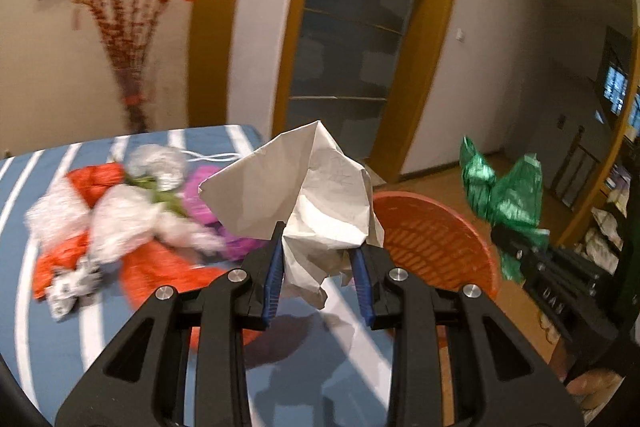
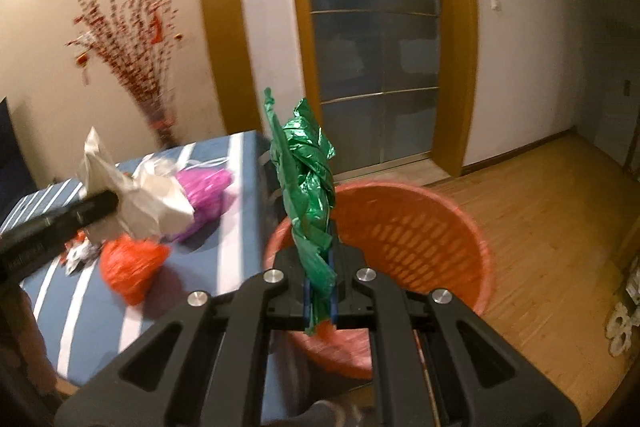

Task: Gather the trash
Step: 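Carry both items over the orange basket and open both tools to drop them, then move both tools back to the pile and grasp the orange bag with the right tool, then grasp the clear plastic bag with the left tool while the right tool holds the orange bag, then drop the orange bag and clear bag into the basket by opening both tools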

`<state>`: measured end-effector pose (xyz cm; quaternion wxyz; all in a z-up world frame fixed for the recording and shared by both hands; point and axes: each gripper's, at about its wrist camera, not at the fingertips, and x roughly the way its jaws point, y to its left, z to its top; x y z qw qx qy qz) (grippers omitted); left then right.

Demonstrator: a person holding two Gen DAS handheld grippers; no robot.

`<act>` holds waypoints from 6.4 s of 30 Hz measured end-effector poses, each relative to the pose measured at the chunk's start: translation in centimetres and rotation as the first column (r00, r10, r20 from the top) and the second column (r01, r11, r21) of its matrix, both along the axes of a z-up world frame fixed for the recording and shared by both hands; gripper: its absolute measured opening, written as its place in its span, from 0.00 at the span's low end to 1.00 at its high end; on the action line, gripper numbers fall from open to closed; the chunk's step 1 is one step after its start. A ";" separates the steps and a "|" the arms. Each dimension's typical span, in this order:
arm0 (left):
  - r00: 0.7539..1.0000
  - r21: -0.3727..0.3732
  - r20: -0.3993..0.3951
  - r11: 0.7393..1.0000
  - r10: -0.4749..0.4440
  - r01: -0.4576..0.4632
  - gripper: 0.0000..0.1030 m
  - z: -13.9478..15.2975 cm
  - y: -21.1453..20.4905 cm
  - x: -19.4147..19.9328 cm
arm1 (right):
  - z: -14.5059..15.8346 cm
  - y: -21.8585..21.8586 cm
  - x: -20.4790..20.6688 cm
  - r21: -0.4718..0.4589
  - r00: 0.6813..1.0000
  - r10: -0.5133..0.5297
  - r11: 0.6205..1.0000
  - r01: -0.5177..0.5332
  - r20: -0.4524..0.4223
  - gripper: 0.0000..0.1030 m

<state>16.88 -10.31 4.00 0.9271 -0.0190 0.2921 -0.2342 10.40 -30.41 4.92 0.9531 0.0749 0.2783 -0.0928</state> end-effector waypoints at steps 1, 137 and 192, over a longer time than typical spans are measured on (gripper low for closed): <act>1.000 0.000 -0.004 1.000 -0.020 0.020 0.30 -0.2 -1.1 0.4 | 0.2 -0.6 0.1 0.000 1.000 -0.009 1.000 0.009 0.004 0.08; 0.943 0.268 -0.150 0.931 0.296 -0.249 0.53 -9.1 8.0 11.4 | -5.6 7.2 6.8 0.109 0.976 0.164 0.983 -0.149 -0.146 0.24; 0.987 0.022 -0.050 0.987 -0.155 0.157 0.11 -0.7 -7.3 3.6 | -0.9 -6.4 2.2 0.137 0.977 -0.211 0.969 0.205 0.031 0.25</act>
